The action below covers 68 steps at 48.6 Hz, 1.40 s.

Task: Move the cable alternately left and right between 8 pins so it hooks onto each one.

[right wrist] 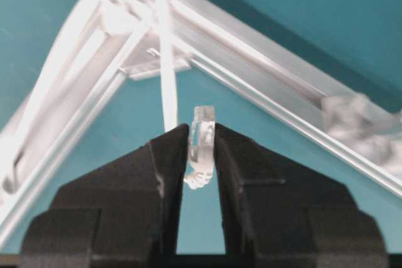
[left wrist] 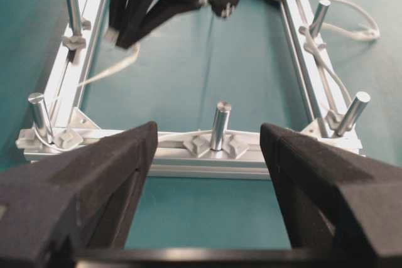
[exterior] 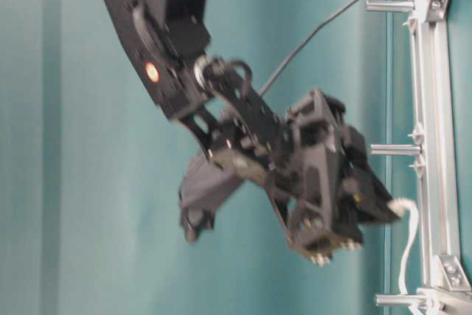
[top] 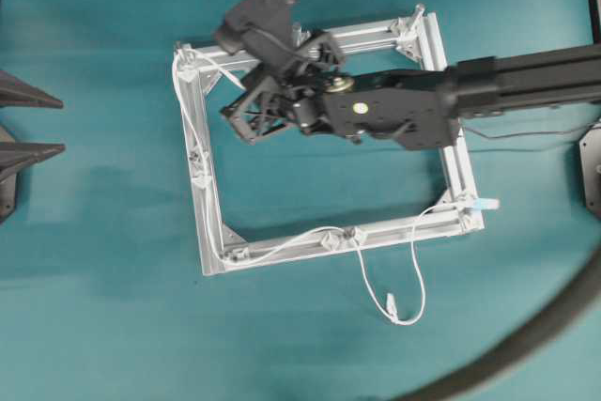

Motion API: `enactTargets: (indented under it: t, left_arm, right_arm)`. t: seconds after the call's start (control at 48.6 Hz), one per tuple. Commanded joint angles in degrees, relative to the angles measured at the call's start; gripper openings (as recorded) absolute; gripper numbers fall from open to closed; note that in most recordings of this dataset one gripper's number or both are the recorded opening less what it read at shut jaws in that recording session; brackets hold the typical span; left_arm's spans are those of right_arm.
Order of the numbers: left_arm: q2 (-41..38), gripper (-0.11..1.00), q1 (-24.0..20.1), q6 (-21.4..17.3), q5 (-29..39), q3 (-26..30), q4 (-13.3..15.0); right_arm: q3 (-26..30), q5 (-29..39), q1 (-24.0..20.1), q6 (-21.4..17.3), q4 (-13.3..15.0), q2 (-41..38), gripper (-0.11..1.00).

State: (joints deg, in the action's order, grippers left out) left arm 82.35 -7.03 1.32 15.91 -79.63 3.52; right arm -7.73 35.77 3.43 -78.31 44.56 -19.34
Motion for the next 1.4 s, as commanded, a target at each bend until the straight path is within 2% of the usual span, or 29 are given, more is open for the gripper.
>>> enactTargets:
  t: [0.0,0.226,0.432,0.74,0.946,1.028,1.11,1.377]
  left_arm:
    - [-0.53,0.74,0.09,0.35,-0.53,1.14,-0.09]
    - [-0.53,0.74,0.09,0.35,-0.53,1.14,0.00]
    - [-0.44,0.74,0.00,0.35,-0.53,1.14,-0.09]
    - [-0.53,0.74,0.00,0.35,-0.53,1.14,-0.09]
    - [-0.53,0.74,0.09,0.35,-0.53,1.14,-0.09]
    - [-0.53,0.74,0.09,0.35,-0.53,1.14,0.00]
    - [-0.53,0.74,0.00,0.35,-0.53,1.14,0.00]
    - [-0.53,0.74,0.09,0.35,-0.53,1.14,-0.09]
  right_arm:
    - [-2.02,0.09,-0.44,-0.26,0.00,5.19,0.16]
    - [-8.09,1.32,-0.35,0.00,-1.67,9.93,0.16]
    - [-13.80,5.89,-0.44,-0.09,-3.08,14.06,0.16]
    - [-20.30,8.09,2.02,0.18,-3.34,19.34,0.16]
    - [-22.59,10.72,4.57,2.37,-2.99,20.57,0.16]
    - [-23.29,14.06,4.83,2.46,-1.32,21.27,0.16]
    - [-24.35,16.26,4.83,2.37,2.02,22.32,0.16]
    - [-28.48,18.19,5.54,2.02,10.90,24.52,0.16]
